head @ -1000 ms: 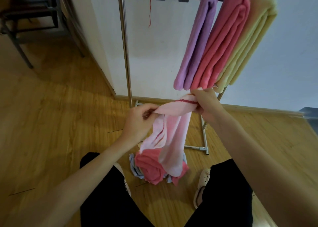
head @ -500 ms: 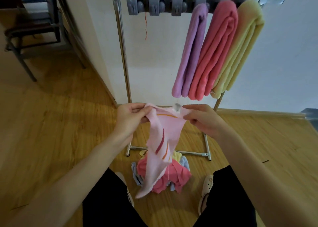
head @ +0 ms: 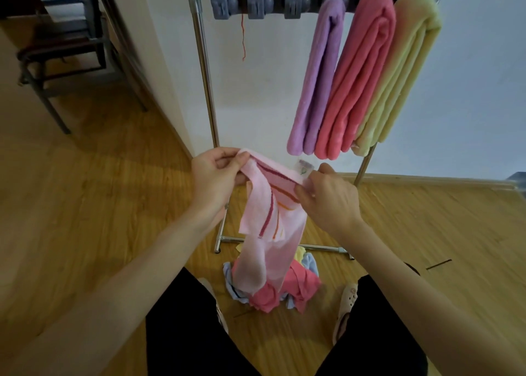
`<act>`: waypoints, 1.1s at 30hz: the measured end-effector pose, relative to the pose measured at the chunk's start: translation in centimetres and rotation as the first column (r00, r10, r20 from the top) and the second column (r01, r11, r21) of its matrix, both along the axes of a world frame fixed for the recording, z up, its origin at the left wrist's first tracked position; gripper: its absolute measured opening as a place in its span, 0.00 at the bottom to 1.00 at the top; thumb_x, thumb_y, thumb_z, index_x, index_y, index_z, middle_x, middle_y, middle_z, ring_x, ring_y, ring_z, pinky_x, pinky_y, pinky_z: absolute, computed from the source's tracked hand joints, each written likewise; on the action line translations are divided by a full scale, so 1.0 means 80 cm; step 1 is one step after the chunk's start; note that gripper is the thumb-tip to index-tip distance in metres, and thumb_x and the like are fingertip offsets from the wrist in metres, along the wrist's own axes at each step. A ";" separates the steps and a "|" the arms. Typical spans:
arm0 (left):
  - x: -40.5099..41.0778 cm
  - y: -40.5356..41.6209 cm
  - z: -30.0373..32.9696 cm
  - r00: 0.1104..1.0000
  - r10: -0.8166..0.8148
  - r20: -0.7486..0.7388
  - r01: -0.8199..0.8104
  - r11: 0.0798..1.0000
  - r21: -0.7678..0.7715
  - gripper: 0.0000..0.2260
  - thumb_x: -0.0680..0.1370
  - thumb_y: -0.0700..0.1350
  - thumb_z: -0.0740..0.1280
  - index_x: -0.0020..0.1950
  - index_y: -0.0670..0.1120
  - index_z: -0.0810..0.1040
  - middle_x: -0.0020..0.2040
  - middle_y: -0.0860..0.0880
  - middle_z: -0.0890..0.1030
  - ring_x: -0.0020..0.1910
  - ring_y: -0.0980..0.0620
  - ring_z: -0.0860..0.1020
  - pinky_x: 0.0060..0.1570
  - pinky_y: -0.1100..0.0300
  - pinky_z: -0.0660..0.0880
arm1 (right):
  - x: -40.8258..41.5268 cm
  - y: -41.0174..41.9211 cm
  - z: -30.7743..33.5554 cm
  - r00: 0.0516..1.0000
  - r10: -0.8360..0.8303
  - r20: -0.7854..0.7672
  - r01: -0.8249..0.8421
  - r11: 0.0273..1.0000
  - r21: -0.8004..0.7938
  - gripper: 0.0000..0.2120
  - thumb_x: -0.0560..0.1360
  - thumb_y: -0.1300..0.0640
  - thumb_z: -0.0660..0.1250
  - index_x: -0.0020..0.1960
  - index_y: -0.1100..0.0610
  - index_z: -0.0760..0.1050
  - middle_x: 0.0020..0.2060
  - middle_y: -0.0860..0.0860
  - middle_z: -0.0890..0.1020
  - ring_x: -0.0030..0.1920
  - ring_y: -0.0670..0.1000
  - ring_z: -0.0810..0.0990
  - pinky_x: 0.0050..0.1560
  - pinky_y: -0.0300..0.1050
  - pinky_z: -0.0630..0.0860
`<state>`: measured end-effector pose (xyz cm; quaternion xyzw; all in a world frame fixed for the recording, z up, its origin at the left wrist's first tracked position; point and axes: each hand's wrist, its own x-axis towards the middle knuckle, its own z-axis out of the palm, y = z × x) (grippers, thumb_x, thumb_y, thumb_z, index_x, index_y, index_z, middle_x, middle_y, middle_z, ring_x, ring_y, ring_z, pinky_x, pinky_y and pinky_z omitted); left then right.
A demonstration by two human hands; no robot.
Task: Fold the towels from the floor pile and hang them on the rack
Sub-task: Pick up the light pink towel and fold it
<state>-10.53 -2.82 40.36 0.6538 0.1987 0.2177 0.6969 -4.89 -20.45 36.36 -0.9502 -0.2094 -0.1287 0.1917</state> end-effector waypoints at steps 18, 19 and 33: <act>0.024 -0.005 0.001 0.991 0.135 -0.012 -0.135 0.990 0.041 0.05 0.78 0.37 0.67 0.52 0.38 0.79 0.42 0.47 0.82 0.38 0.57 0.83 0.36 0.65 0.79 | -0.015 -0.015 -0.029 0.817 0.499 0.289 -0.526 0.850 0.020 0.10 0.77 0.58 0.57 0.57 0.57 0.71 0.42 0.53 0.77 0.37 0.54 0.75 0.26 0.45 0.71; 0.026 -0.006 0.002 0.991 0.137 -0.011 -0.136 0.990 0.043 0.05 0.78 0.37 0.67 0.52 0.38 0.78 0.42 0.47 0.82 0.38 0.57 0.83 0.36 0.65 0.79 | -0.017 -0.008 -0.033 0.797 0.541 0.267 -0.556 0.831 -0.026 0.08 0.77 0.59 0.57 0.53 0.58 0.72 0.40 0.53 0.76 0.34 0.54 0.73 0.24 0.47 0.70; 0.030 -0.018 0.005 0.978 0.205 0.044 -0.206 0.978 0.018 0.03 0.76 0.42 0.69 0.47 0.45 0.77 0.48 0.43 0.82 0.49 0.45 0.82 0.51 0.45 0.80 | -0.024 0.063 -0.046 0.965 0.248 0.086 -0.262 0.939 0.221 0.19 0.68 0.40 0.71 0.37 0.56 0.74 0.36 0.47 0.75 0.31 0.47 0.74 0.25 0.41 0.68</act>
